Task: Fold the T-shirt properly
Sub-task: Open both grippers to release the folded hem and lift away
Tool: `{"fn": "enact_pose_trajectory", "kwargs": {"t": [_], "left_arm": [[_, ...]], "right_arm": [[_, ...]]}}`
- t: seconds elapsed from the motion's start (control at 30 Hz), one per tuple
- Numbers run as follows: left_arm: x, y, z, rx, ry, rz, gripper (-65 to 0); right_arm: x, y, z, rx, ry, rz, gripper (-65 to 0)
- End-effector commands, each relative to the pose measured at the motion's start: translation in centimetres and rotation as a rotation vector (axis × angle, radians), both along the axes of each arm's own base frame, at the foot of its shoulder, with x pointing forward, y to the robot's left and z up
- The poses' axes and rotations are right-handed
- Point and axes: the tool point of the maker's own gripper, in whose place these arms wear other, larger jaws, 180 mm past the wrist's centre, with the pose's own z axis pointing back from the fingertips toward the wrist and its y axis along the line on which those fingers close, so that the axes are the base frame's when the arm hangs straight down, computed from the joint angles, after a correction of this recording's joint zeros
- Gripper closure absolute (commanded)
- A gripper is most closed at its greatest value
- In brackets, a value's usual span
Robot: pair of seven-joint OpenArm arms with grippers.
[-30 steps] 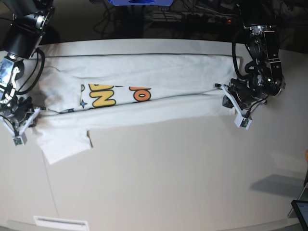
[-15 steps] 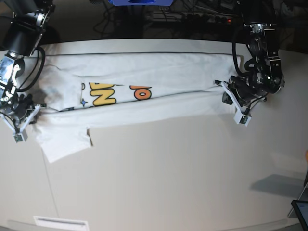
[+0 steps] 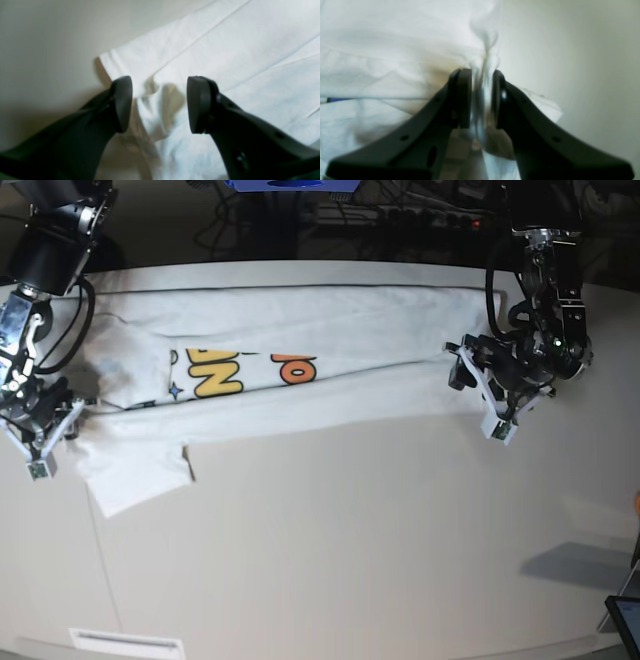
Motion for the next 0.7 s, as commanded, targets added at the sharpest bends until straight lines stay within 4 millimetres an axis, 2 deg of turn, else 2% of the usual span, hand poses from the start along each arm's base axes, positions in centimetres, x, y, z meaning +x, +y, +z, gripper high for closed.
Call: {"fn": "enact_pose_trajectory", "kwargs": {"t": [0.0, 0.07, 0.13, 0.23, 0.3, 0.37, 0.5, 0.57, 0.67], "left_arm": [[1.0, 0.1, 1.7, 0.006, -0.059, -0.011, -35.9], [0.6, -0.1, 2.1, 0.015, -0.062, -0.023, -37.0], [0.4, -0.3, 2.6, 0.032, -0.056, -0.034, -37.8], [0.7, -0.5, 4.0, 0.047, -0.097, -0.044, -37.8], [1.1, 1.0, 5.2, 0.053, -0.137, 0.009, -37.6], [1.3, 3.1, 6.3, 0.06, -0.175, 0.079, -37.5], [1.3, 6.1, 7.7, 0.081, -0.216, 0.167, -37.5], [1.0, 7.4, 8.2, 0.093, -0.228, 0.203, -37.5], [0.5, 9.7, 9.3, 0.11, -0.255, 0.274, -37.5]], "right_arm": [[1.1, -1.0, 2.1, -0.024, -0.063, -0.023, -14.4], [0.7, -1.8, 2.5, -0.039, -0.059, -0.077, -14.5], [0.9, -2.1, 3.7, -0.058, -0.086, -0.104, -15.4], [0.8, -2.3, 5.3, -0.088, -0.117, -0.114, -22.3], [1.2, -2.2, 6.8, -0.11, -0.158, -0.105, -27.3], [1.5, -2.1, 7.9, -0.124, -0.186, -0.095, -29.5], [2.9, -1.9, 9.4, -0.124, -0.23, -0.088, -29.7], [3.7, -2.0, 9.5, -0.11, -0.233, -0.092, -29.9], [6.0, -2.1, 9.8, -0.065, -0.244, -0.104, -29.9]]}}
